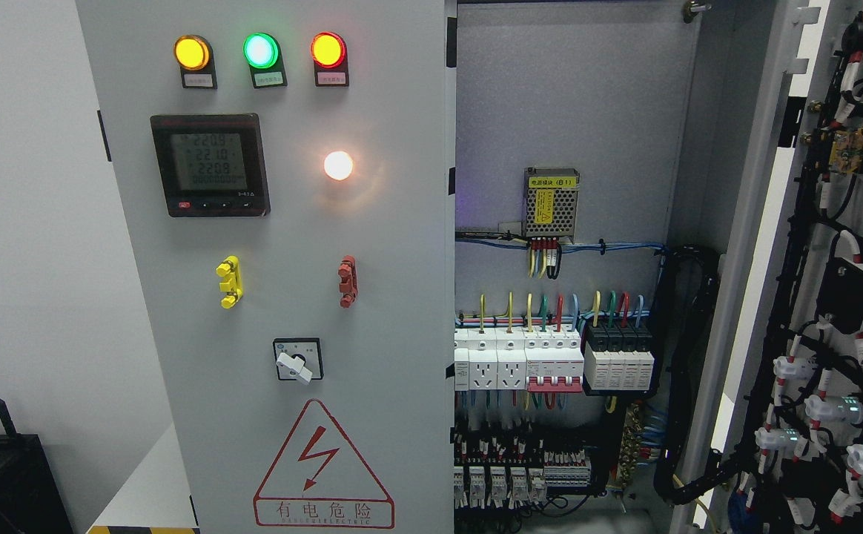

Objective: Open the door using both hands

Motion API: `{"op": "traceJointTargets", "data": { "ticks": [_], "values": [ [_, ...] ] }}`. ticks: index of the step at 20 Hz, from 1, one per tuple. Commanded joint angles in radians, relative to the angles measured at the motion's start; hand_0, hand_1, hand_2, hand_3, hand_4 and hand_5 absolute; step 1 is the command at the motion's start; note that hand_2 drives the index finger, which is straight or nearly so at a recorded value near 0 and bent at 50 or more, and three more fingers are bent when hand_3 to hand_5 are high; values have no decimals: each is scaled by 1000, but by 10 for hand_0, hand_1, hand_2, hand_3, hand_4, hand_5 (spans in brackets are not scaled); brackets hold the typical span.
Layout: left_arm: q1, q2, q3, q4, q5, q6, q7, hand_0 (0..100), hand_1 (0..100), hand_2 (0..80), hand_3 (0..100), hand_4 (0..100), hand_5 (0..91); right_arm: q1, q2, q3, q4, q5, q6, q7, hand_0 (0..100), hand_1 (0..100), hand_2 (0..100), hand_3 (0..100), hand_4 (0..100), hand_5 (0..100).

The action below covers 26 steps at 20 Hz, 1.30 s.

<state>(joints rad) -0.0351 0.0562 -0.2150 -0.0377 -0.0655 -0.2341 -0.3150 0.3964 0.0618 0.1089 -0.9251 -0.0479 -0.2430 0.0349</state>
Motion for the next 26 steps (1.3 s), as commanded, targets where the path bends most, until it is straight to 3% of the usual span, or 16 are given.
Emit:
{"op": "traceJointTargets", "data": {
  "ticks": [1,7,11,15,17,26],
  "values": [
    [3,-15,187,21,-164,-2,-1,0,0,0,0,43,0,45,-25,58,-199,0,-15,-1,0,0,0,0,0,0],
    [-2,-15,238,58,-192,-4,0,0,0,0,0,43,0,91,-19,58,-291,2,-15,-1,0,0,0,0,0,0],
    [-5,-16,339,85,-319,-4,-1,0,0,0,0,43,0,140,-19,68,-383,2,-15,-1,0,0,0,0,0,0],
    [-3,-21,367,82,-365,-2,1,0,0,0,0,43,0,182,-28,86,-483,2,-21,-1,0,0,0,0,0,0],
    [-3,-22,416,84,-457,-2,1,0,0,0,0,43,0,205,-30,86,-524,2,-39,-1,0,0,0,0,0,0],
    [-3,-23,819,93,-876,-2,1,0,0,0,0,43,0,291,-33,97,-690,2,-107,-1,0,0,0,0,0,0]
  ]
}}
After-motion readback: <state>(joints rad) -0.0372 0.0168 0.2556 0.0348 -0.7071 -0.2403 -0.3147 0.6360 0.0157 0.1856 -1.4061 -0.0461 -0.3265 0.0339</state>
